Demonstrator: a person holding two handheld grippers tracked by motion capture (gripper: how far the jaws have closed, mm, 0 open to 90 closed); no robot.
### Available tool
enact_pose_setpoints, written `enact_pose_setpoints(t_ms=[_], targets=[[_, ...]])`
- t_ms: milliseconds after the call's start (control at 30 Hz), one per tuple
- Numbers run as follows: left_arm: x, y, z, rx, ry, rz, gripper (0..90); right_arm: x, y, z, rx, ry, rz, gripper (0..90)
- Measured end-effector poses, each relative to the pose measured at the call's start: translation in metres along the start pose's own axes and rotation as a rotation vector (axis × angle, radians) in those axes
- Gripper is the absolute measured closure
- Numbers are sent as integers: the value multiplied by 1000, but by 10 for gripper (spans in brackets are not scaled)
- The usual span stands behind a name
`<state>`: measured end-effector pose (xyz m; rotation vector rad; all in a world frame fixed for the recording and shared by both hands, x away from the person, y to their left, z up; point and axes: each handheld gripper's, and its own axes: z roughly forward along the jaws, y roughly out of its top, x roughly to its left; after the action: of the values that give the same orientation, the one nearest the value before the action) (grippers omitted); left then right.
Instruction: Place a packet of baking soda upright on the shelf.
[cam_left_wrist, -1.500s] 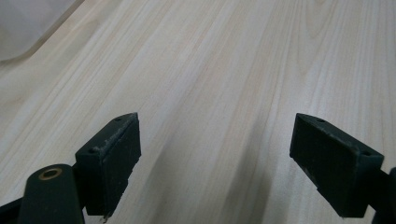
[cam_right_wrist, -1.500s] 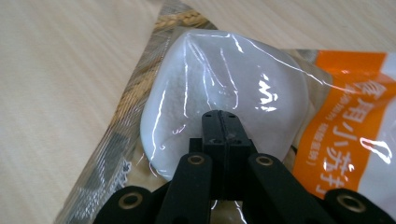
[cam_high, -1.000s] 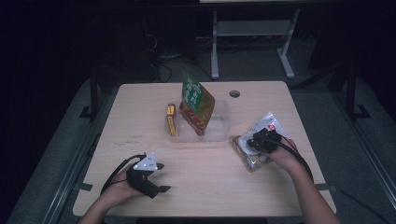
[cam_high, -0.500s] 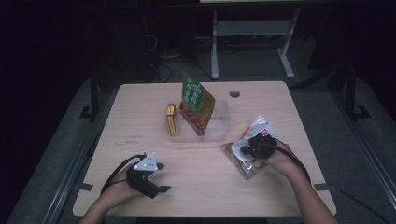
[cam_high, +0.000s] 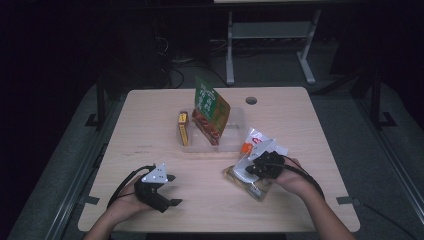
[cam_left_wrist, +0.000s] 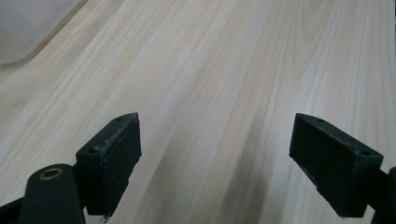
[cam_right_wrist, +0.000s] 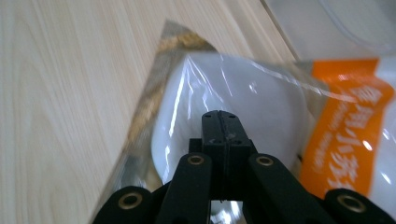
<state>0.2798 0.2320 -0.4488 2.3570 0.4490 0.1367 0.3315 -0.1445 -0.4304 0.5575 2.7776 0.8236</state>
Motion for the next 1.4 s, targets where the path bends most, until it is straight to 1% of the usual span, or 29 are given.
enact_pose_setpoints(t_ms=[33,100,133,167,200,233,267,300,367,400,433,467,500,533,600,667,700,733,767,800,900,967,1067,1100,1200,1267,1333,1400], targets=[[0,0,0,0,0,1,161,0,-3,-2,2,0,6,900],[0,0,0,-1,-2,0,162,-2,-8,-4,18,-7,0,900],[0,0,0,-5,-3,-7,162,-2,-10,-3,33,4,-4,900],[0,0,1,-4,-2,-6,162,-2,-11,-2,32,5,-7,900],[0,0,0,2,-2,1,162,-2,-11,-1,30,11,0,900],[0,0,1,0,-3,1,161,-2,-11,-1,33,18,-7,900],[0,0,0,4,-4,5,161,-1,-10,-1,30,39,-5,900],[-1,1,1,-4,-6,-6,162,0,-9,0,26,51,-19,900],[-1,1,2,-3,-6,0,162,4,-7,2,16,83,-33,900],[-1,1,2,-2,-7,0,161,6,-5,3,14,87,-42,900],[-1,1,2,4,-7,6,162,8,-3,4,16,86,-52,900],[-1,1,3,-1,-8,0,161,10,-1,6,14,86,-64,900],[-2,1,3,-4,-9,-2,161,12,1,6,15,75,-67,900],[-2,2,2,-4,-8,3,162,12,3,6,8,59,-82,900],[-1,1,2,1,-10,2,162,12,5,6,0,34,-73,900],[-1,1,3,1,-10,-2,162,10,7,11,12,40,-74,900],[-1,1,3,-1,-10,-3,161,10,7,12,11,43,-79,900],[-1,1,3,3,-10,5,161,10,7,12,11,48,-79,900],[-2,1,3,-4,-12,-3,161,10,7,13,5,57,-73,900],[-1,2,3,-1,-11,5,161,11,8,14,-1,70,-70,900],[-1,2,4,-2,-12,3,161,16,12,17,-8,100,-74,900],[-1,2,3,-4,-10,7,161,20,17,20,-13,113,-94,900],[-1,2,2,3,-8,14,162,27,24,25,-20,140,-105,900],[-1,2,3,-3,-8,7,162,30,27,27,-21,145,-118,900],[-1,3,3,-5,-8,8,161,37,36,33,-28,163,-144,900],[-1,3,2,1,-4,18,161,42,43,37,-37,180,-164,900],[-1,3,1,-9,-7,6,161,46,48,41,-39,187,-185,900],[0,3,0,-13,-6,4,161,53,55,44,-38,199,-212,900]])
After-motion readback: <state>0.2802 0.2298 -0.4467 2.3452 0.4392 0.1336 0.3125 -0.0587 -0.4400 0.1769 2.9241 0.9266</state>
